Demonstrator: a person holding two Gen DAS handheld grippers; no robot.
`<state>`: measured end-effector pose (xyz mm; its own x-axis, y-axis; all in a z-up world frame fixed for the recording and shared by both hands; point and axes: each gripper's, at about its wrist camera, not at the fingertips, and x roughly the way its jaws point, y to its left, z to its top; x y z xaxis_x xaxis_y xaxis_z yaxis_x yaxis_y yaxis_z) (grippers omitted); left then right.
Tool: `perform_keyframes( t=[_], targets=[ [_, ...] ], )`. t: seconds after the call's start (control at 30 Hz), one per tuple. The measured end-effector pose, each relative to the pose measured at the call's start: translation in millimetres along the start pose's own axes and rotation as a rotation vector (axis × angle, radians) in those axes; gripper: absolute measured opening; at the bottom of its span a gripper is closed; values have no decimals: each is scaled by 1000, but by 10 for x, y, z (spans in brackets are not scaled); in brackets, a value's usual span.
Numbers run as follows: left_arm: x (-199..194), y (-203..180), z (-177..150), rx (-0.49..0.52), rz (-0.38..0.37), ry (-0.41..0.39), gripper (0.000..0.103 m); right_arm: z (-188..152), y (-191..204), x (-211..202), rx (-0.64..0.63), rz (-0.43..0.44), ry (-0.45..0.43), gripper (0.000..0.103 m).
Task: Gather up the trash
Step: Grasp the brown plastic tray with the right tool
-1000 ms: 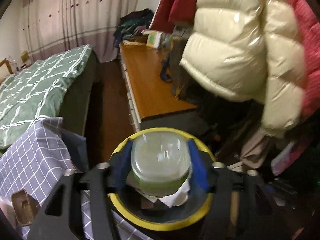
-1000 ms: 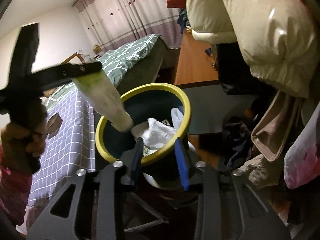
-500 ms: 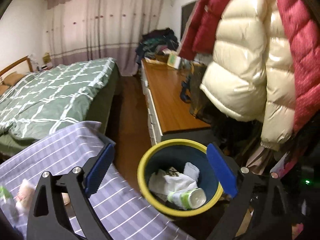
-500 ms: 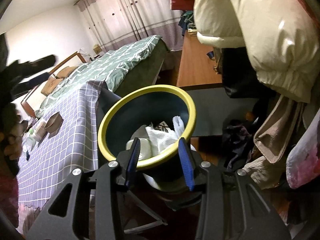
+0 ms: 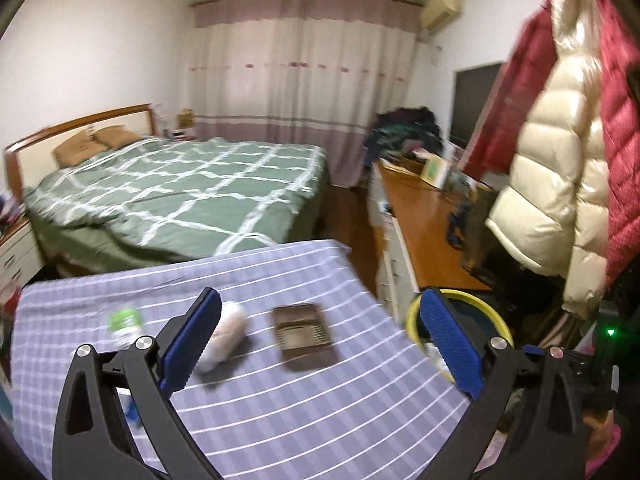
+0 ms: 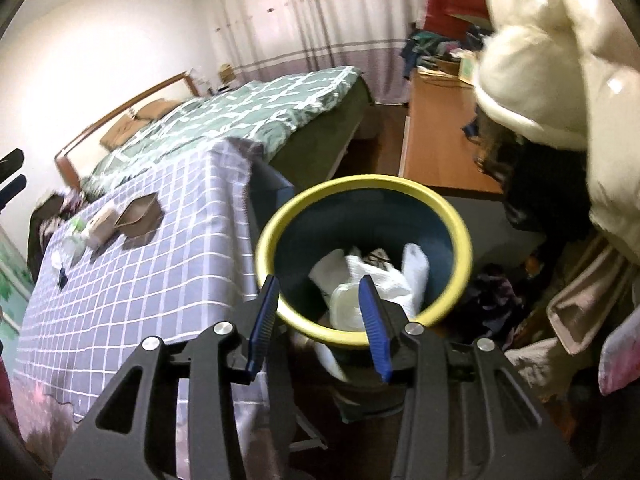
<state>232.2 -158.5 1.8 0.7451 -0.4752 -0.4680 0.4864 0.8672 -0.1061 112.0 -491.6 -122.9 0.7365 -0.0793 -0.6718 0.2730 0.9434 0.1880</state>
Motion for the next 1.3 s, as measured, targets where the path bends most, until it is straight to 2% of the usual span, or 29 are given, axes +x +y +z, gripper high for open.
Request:
perform_keyframes(
  t=[0.37,0.6,0.63,0.67,0.73,0.77,0.8,0.9,1.07,1.3],
  targets=[
    [-545,1291,-562,-146,237,-30,98,266,1040,217,-214,77,41,44],
    [-728,1852,-838,-238,322,-42,98,481,1809,453,-332,167,81,44],
    [-726,1874,-849,-248,323,-44,98,520,1914,515,-343,174,90,45],
    [-741,1925,-879,-264,322,-47,98,554,1986,576,-347,177,100,52],
    [-744,1982,-922,-281,315,-42,98,652,2121,734,-334,179,113,67],
    [-723,1993,-939,-285,309,-33,98,708,2175,821,-320,177,116,79],
    [-697,1994,-950,-287,306,-23,98,739,2198,877,-310,174,117,87],
    [-644,1970,-966,-285,299,-9,98,849,2261,1132,-271,161,137,90],
    [-592,1959,-988,-285,292,12,98,911,2376,1518,-250,104,218,90],
    [-554,1957,-1006,-303,270,28,98,877,2414,1732,-230,67,246,90]
  ],
)
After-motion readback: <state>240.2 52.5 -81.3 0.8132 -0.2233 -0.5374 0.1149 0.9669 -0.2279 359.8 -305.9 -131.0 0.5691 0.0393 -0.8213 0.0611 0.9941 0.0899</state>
